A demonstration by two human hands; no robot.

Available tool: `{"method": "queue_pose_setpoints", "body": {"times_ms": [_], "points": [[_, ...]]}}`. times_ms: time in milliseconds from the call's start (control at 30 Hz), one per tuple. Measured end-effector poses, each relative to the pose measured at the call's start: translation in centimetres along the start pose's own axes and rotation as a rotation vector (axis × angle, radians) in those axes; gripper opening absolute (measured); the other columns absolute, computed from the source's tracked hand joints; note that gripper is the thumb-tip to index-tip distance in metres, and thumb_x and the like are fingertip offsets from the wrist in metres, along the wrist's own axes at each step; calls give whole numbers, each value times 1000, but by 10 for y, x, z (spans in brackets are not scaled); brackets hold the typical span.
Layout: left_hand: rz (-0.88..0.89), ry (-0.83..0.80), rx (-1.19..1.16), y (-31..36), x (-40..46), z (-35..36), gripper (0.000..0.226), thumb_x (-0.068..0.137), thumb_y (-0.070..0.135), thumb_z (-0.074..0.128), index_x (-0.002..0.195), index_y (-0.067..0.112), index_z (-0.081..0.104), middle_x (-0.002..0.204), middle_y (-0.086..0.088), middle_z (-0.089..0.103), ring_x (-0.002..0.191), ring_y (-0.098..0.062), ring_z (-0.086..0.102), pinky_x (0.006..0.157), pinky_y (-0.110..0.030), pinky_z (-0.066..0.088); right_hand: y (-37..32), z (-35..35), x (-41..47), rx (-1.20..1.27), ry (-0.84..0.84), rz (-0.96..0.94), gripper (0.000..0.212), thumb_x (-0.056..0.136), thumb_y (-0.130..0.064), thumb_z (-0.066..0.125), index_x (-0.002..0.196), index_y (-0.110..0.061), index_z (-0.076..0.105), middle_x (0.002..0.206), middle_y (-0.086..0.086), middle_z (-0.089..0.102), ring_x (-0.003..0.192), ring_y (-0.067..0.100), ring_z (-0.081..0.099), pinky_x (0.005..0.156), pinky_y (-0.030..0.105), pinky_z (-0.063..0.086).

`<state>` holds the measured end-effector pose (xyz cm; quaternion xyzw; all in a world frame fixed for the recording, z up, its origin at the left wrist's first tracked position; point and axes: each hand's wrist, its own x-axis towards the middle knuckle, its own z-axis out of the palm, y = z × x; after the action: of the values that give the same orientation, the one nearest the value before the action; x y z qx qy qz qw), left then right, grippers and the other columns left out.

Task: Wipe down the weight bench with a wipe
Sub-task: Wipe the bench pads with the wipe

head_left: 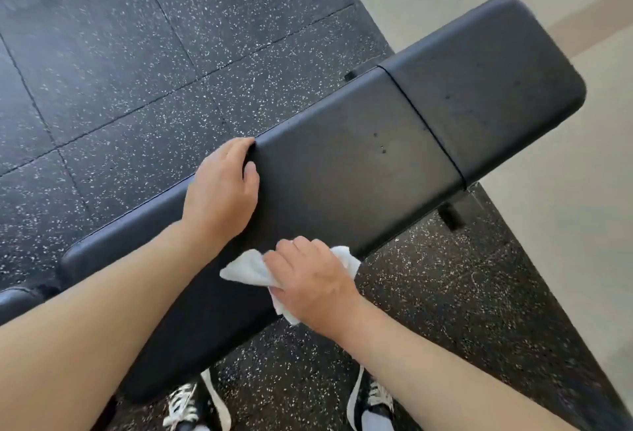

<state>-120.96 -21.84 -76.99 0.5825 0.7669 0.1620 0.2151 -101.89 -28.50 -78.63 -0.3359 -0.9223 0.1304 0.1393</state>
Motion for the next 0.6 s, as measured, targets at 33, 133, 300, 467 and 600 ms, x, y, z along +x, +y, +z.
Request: {"method": "queue_pose_setpoints", "body": {"times_ms": [33, 133, 300, 467, 600], "points": [[37, -12, 22, 7, 6, 6, 44, 105, 15, 46, 148, 9, 51, 150, -8, 56, 136, -28, 50, 114, -40, 36, 13, -6, -1, -3, -15, -57, 2, 86, -17, 63, 86, -15, 64, 78, 1, 52, 68, 23, 45, 56, 37, 35], [65, -29, 22, 31, 31, 26, 45, 106, 22, 43, 150, 12, 49, 151, -7, 54, 137, -29, 49, 115, -41, 35, 83, -32, -4, -94, 78, 56, 8, 85, -19, 69, 83, -12, 65, 76, 5, 53, 66, 27, 49, 55, 40, 40], [-421, 120, 11, 58, 76, 47, 44, 102, 33, 30, 114, 24, 72, 119, -8, 72, 96, -32, 55, 84, -41, 38, 174, -67, -17, -54, 289, 671, 19, 94, -21, 60, 96, -2, 62, 88, 13, 57, 77, 33, 52, 66, 47, 46], [-494, 153, 216, 62, 89, 60, 58, 103, 42, 23, 92, 11, 71, 102, -22, 71, 93, -43, 62, 76, -42, 34, 83, -24, 1, 4, 284, 646, 11, 85, -19, 67, 89, -11, 61, 82, 5, 52, 72, 28, 46, 61, 42, 37], [-494, 173, 272, 60, 92, 66, 60, 102, 41, 23, 94, 6, 71, 101, -27, 70, 93, -48, 63, 75, -44, 34, 17, 6, 0, 87, 170, 204, 4, 88, -11, 61, 90, -13, 58, 83, 4, 55, 72, 26, 45, 60, 39, 34]]}}
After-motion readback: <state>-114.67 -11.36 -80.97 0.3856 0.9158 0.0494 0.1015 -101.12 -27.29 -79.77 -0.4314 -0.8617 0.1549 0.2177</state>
